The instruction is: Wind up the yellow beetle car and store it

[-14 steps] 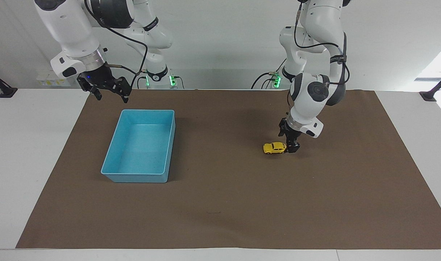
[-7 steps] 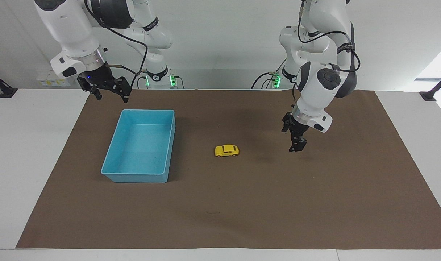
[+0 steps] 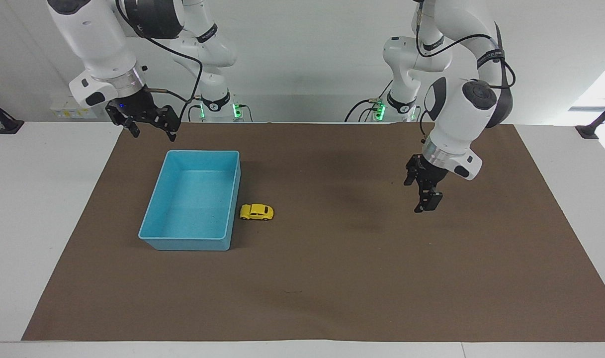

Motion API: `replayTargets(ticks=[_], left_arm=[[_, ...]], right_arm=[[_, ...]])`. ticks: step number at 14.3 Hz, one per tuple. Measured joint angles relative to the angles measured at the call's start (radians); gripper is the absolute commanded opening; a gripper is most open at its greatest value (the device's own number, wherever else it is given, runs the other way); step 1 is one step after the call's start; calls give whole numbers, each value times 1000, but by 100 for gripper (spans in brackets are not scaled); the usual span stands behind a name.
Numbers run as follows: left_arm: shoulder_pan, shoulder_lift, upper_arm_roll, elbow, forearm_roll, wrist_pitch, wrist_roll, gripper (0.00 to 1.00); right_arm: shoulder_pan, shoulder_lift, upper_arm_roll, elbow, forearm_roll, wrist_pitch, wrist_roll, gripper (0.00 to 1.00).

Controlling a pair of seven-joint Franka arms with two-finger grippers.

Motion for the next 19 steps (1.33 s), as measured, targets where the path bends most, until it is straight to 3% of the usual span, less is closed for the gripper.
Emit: replayTargets(ticks=[7, 14, 19], left_arm=[[7, -11, -2, 32, 0, -17, 321, 100], [9, -54, 22, 56, 0, -122, 780, 100], [10, -81, 34, 59, 1, -208, 1008, 100]], right_arm=[[1, 0, 0, 1, 0, 1, 0, 100], [15, 2, 5, 0, 0, 36, 10, 100], [65, 32, 7, -1, 0, 72, 181, 100]])
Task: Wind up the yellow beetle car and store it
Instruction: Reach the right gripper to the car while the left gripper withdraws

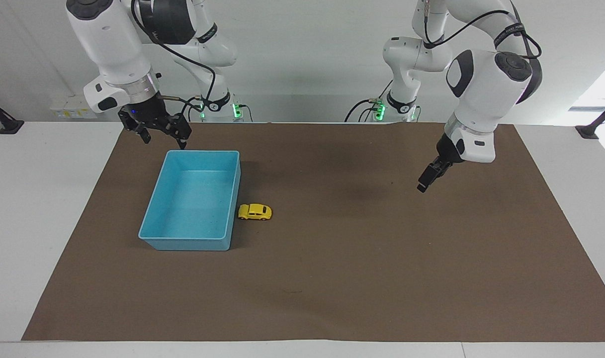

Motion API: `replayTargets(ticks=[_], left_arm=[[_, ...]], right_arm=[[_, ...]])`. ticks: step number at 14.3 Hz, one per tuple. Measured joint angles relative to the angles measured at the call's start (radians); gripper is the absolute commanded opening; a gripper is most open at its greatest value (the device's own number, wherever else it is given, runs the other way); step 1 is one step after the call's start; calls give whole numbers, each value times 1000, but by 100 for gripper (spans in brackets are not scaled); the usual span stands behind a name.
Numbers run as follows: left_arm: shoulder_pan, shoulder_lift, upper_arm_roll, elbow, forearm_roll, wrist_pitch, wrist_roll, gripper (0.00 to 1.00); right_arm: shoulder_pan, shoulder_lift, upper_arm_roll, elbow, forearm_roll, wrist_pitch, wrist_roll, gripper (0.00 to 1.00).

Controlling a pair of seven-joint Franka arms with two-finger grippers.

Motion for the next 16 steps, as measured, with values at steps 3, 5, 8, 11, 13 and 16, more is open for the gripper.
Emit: replayTargets(ticks=[3, 5, 8, 11, 13, 16], left_arm=[[28, -10, 6, 0, 15, -50, 181, 100], [52, -12, 8, -1, 26, -72, 277, 100], [100, -16, 10, -6, 48, -89, 436, 100], [168, -21, 11, -9, 49, -102, 598, 100], [204, -22, 12, -10, 50, -102, 691, 100], [278, -33, 12, -9, 51, -103, 874, 100]], right_arm=[[46, 22, 1, 0, 0, 32, 119, 100], [63, 36, 1, -1, 0, 39, 207, 100], [83, 59, 1, -1, 0, 45, 367, 100], [121, 81, 2, -1, 0, 53, 573, 100], [147, 95, 2, -1, 0, 64, 710, 100], [191, 122, 3, -2, 1, 96, 939, 100]])
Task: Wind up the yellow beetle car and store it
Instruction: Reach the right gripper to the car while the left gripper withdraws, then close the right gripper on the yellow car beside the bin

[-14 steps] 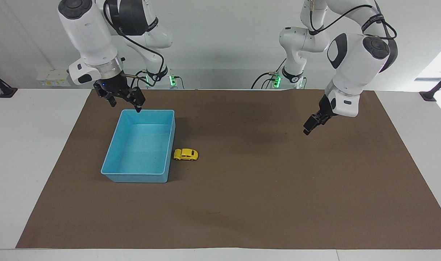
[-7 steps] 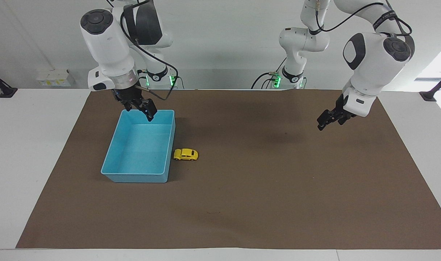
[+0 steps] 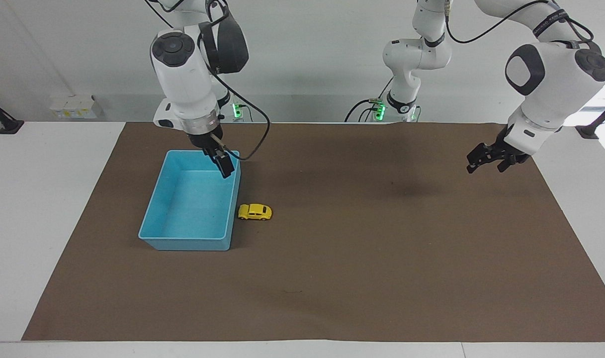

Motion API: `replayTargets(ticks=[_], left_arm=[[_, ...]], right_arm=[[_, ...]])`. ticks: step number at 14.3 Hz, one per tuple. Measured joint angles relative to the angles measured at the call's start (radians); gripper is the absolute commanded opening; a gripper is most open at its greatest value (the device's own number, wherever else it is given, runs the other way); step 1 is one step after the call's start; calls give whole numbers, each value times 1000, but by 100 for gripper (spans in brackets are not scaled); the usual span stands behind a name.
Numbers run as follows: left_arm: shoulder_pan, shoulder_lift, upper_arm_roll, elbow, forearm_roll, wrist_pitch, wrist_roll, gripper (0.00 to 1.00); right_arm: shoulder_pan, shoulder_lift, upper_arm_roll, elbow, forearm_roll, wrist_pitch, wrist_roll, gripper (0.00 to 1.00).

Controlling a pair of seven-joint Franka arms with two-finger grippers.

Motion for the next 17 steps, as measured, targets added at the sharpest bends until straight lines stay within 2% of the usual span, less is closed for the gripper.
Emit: replayTargets(ticks=[4, 9, 17], left_arm=[[53, -59, -1, 32, 21, -42, 130, 100], [47, -83, -72, 176, 59, -177, 131, 100], [45, -82, -215, 228, 75, -254, 0, 100]], right_arm=[[59, 45, 0, -9, -3, 77, 301, 100], [115, 107, 1, -64, -96, 204, 633, 100], [122, 175, 0, -200, -149, 411, 837, 100]])
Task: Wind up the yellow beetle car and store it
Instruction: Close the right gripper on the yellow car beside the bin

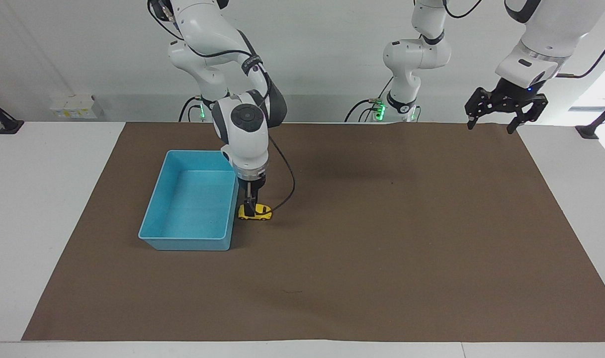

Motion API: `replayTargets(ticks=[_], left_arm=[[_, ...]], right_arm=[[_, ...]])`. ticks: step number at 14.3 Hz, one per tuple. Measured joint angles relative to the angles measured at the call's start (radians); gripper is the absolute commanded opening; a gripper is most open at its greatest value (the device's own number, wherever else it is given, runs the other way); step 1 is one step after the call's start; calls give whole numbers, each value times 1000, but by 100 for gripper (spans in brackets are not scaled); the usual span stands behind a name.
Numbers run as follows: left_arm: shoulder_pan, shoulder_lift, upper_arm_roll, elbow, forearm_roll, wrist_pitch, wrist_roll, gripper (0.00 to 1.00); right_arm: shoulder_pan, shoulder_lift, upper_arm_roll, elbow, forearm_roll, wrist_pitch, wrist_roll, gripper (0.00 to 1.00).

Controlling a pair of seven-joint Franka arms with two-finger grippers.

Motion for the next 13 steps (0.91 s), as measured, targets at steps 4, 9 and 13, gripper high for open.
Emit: replayTargets(ticks=[4, 9, 13], left_arm=[[1, -4, 3, -15, 0, -18, -11, 100], [0, -13, -1, -41, 0, -18, -125, 100], [-2, -13, -5, -57, 0, -18, -121, 100]], right_arm=[[3, 34, 0, -46, -8, 86, 12, 100], [1, 36, 0, -135, -22, 170, 12, 0], [-2, 35, 0, -138, -29, 171, 12, 0]])
